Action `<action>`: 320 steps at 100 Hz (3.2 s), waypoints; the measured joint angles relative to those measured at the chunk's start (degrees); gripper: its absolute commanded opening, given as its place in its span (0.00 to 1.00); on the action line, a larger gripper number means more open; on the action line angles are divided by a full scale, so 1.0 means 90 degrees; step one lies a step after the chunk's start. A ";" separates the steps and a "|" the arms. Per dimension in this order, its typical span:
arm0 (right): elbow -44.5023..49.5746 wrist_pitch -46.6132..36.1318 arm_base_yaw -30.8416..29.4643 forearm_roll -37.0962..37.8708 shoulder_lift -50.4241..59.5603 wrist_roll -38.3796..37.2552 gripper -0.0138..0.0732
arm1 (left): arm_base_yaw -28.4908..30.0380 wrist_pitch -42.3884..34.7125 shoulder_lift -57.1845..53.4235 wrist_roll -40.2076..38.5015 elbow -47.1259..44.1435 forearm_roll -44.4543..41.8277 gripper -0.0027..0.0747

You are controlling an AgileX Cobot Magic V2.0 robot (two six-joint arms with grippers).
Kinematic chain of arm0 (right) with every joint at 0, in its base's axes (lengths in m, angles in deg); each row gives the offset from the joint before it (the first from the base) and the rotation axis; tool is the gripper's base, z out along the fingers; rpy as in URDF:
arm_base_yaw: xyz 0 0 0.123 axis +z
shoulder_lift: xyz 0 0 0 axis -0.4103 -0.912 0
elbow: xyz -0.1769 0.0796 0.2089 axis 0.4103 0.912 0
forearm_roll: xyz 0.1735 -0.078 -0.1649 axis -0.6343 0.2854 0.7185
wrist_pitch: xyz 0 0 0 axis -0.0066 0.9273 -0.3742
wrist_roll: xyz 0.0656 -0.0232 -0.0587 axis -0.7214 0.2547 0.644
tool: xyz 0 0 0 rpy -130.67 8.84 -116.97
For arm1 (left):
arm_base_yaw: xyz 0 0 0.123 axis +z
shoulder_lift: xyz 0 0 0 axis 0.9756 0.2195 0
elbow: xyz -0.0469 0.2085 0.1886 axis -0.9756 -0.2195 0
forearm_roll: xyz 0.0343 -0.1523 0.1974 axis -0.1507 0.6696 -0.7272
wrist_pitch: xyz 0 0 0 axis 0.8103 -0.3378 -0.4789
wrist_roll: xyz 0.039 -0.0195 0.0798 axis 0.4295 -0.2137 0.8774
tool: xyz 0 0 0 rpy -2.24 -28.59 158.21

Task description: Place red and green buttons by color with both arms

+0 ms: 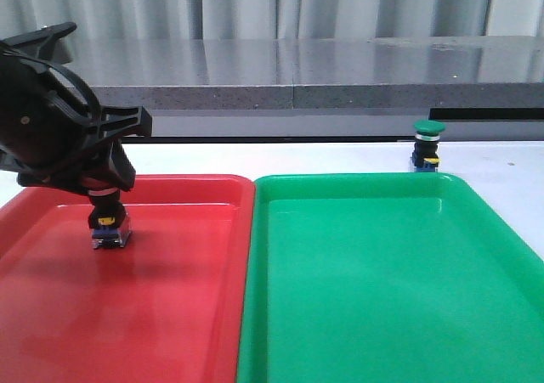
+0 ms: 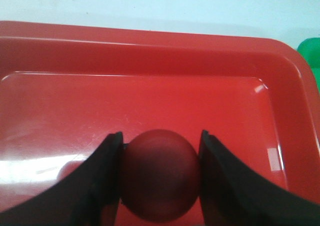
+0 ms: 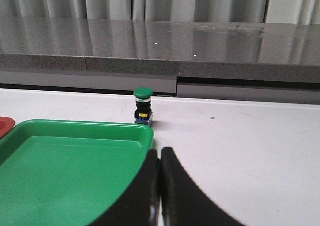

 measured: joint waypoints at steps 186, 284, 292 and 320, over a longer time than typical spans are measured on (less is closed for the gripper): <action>0.0000 0.0000 0.0000 0.0000 0.0000 0.0000 0.08 | 0.1166 0.0114 -0.5595 0.0011 -0.1859 -0.1420 0.79; 0.0000 0.0000 0.0000 0.0000 0.0000 0.0000 0.08 | 0.1166 0.0542 -0.8079 0.0022 -0.3254 -0.1498 0.01; 0.0000 0.0000 0.0000 0.0000 0.0000 0.0000 0.08 | 0.1166 0.0542 -0.8079 0.0022 -0.3254 -0.1504 0.01; 0.0000 0.0000 0.0000 0.0000 0.0000 0.0000 0.08 | 0.1166 0.0542 -0.8079 0.0022 -0.3254 -0.1504 0.01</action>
